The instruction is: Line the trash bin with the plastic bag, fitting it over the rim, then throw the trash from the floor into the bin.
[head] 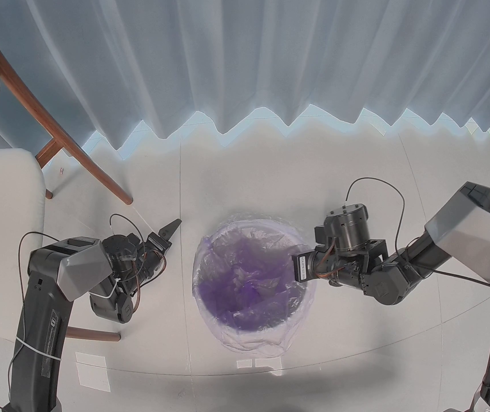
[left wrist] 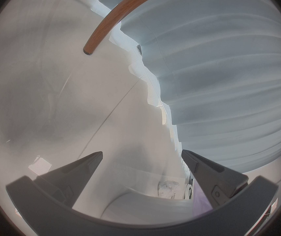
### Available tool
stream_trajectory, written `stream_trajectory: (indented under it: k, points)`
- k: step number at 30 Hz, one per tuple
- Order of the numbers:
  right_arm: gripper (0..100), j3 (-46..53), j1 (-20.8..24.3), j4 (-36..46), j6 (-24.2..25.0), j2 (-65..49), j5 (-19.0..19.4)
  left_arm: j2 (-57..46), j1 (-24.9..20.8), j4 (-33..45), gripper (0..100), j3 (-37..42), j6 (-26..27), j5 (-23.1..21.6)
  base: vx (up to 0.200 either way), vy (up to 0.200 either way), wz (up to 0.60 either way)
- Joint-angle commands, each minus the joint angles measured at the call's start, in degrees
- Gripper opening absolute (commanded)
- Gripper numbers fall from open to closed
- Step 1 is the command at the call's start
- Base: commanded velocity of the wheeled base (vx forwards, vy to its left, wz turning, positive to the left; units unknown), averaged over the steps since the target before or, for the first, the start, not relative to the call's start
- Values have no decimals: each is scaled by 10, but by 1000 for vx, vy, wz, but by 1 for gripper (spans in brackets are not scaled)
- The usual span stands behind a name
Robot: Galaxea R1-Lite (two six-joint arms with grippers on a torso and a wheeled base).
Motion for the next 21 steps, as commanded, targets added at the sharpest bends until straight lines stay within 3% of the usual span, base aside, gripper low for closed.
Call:
stream_trajectory:
  k: [1, 8, 14, 15, 21]
  points:
    - [0, 22, -29, -39, -46, -8, 26, 1, 0, 0, 100, 0, 1, -1, 0, 0, 0]
    - [0, 12, -30, -203, -69, 62, 36, 1, 0, 0, 100, 0, 1, -1, 0, 0, 0]
    - [0, 12, -33, -215, -68, 71, 46, 1, 0, 0, 100, 1, 2, -12, 0, 0, 0]
    - [100, 11, -35, -217, -68, 71, 48, 1, 0, 0, 100, 1, 2, -12, 0, 0, 0]
    - [100, 6, -41, -230, -32, 56, 66, 1, 0, 0, 100, 1, 2, -12, 0, 0, 0]
